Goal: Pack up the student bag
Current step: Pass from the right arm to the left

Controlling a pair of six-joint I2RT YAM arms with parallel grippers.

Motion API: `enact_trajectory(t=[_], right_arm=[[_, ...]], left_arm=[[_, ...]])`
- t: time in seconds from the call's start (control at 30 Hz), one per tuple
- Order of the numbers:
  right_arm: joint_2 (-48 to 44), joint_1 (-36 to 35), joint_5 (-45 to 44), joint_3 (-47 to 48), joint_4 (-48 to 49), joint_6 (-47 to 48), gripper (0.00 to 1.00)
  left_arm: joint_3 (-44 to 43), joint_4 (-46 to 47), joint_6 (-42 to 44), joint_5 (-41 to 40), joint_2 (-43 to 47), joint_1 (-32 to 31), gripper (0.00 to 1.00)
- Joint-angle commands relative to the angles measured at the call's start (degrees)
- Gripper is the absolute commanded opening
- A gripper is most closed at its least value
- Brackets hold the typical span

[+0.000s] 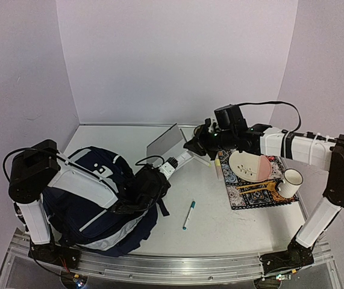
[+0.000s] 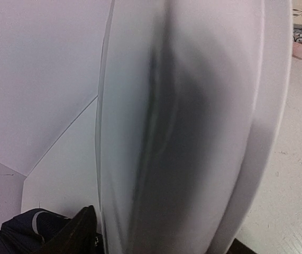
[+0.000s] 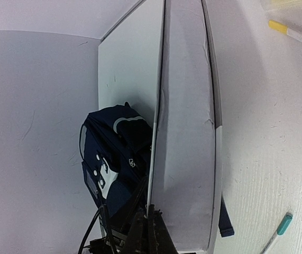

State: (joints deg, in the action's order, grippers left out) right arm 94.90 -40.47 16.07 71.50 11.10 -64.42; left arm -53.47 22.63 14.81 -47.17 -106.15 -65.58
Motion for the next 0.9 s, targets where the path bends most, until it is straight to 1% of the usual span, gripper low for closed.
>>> enact_trajectory(t=[0.0, 0.03, 0.1, 0.17, 0.23, 0.3, 0.43, 0.6, 0.7, 0.8, 0.87], right_arm=[[-3.4, 0.2, -0.1, -0.4, 2.8, -0.4, 0.00], [-3.3, 0.2, -0.1, -0.5, 2.9, -0.4, 0.00], [-3.2, 0.2, -0.4, -0.8, 2.9, -0.4, 0.08], [-3.3, 0.2, -0.9, -1.1, 3.0, -0.4, 0.13], [-3.6, 0.2, -1.8, -1.7, 3.0, -0.3, 0.23], [-4.3, 0.2, -3.1, -2.5, 3.0, -0.6, 0.37], [-5.8, 0.2, -4.8, -4.4, 3.0, -1.3, 0.54], [-7.2, -0.9, -5.5, -6.7, 3.3, -2.8, 0.69], [-7.9, -2.4, -7.6, -7.9, 3.4, -4.0, 0.77], [-7.6, -4.2, -9.3, -8.7, 4.1, -5.2, 0.84], [-7.0, -5.3, -10.4, -8.8, 5.8, -5.9, 0.86]], left_arm=[[-1.9, 2.3, -1.1, -2.3, 2.5, 0.1, 0.58], [-1.9, 2.3, -1.2, -2.3, 2.9, 0.1, 0.55], [-1.7, 2.2, -1.2, -2.0, 3.6, 0.1, 0.42], [-1.7, 2.2, -1.4, -1.5, 4.1, 0.1, 0.34], [-1.7, 2.0, -1.9, -0.8, 4.7, 0.1, 0.30], [-1.9, 1.9, -2.5, -0.4, 5.0, 0.1, 0.30], [-2.6, 1.2, -2.8, 0.0, 5.0, 0.1, 0.32], [-4.0, -0.1, -2.4, 0.3, 3.3, 0.0, 0.35], [-5.0, -0.8, -2.3, 0.7, 2.4, 0.0, 0.35], [-6.0, -1.3, -2.3, 1.4, 1.8, 0.0, 0.36], [-6.6, -1.5, -2.4, 2.0, 1.5, 0.0, 0.36]])
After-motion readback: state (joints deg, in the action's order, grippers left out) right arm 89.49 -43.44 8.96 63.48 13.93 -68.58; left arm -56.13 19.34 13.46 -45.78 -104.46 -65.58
